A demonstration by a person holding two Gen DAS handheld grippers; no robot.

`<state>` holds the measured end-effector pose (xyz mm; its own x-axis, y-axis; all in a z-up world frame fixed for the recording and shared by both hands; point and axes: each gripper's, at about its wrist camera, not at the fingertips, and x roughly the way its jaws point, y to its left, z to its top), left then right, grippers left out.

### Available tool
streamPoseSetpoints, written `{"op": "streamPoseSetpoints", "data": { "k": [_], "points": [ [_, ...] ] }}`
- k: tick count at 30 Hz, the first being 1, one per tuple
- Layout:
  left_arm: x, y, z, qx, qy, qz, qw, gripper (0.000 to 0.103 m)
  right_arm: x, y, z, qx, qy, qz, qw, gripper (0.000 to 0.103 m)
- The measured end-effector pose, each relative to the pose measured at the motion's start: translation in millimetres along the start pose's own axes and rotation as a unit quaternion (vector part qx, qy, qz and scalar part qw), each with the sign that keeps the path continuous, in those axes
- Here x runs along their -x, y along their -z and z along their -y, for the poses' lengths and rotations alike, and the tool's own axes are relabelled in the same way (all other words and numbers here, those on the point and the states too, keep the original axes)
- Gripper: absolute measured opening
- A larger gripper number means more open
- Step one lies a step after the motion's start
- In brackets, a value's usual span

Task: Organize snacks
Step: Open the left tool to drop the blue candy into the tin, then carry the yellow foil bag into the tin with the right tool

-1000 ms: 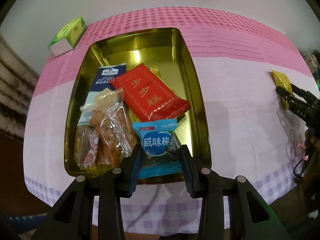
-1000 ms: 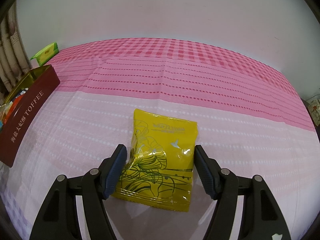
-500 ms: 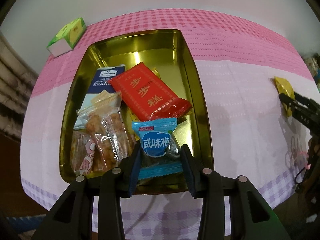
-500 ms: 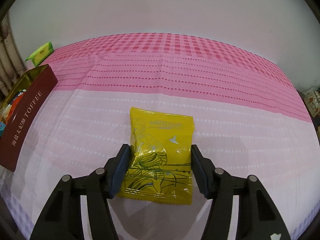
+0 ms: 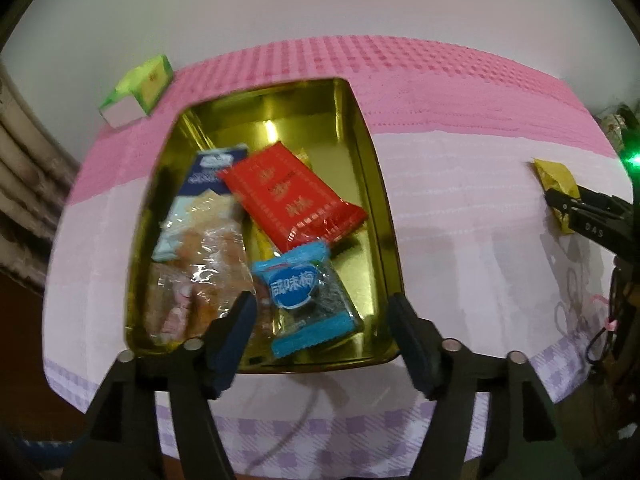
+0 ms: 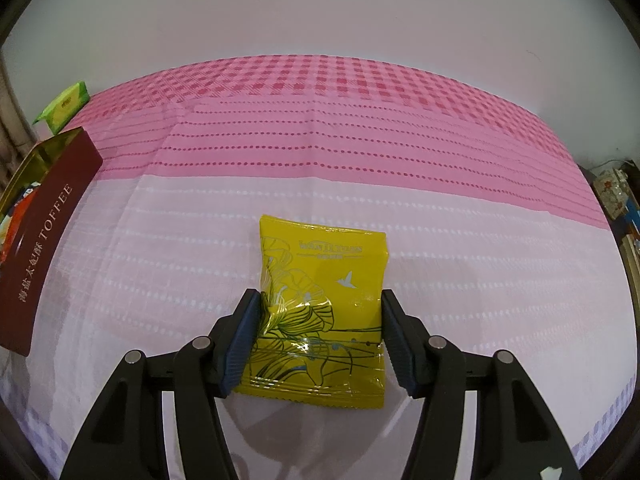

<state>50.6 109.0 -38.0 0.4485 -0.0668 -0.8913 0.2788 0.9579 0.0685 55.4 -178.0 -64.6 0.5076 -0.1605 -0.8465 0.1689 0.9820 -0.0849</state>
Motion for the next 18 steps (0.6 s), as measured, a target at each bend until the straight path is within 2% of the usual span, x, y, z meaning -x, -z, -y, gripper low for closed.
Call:
{"op": "streamPoseSetpoints", "data": {
  "k": [2,5,10,14,18],
  "points": [
    [5,1,3,-0.010,-0.011,0.012,0.9998,0.074,2,-1,-1,-0.007,-0.003,-0.003,1.000,0.055],
    [10,2,0,-0.003,0.001,0.021,0.9998,0.076,7,-2,-6,-0.006,-0.001,-0.001,1.000,0.055],
    [19,2,-9,0.021,0.007,0.034,0.9992,0.079,18,-5,-20,-0.009,-0.013,0.001,1.000,0.055],
    [24,0,-26,0.061,0.009,0.034,0.9975,0.082,29,-8,-37,-0.003,-0.026,0.004,1.000,0.055],
    [32,2,-46,0.093,-0.027,0.046,0.9942,0.082,39,-13,-59,0.013,-0.038,0.008,0.999,0.055]
  ]
}}
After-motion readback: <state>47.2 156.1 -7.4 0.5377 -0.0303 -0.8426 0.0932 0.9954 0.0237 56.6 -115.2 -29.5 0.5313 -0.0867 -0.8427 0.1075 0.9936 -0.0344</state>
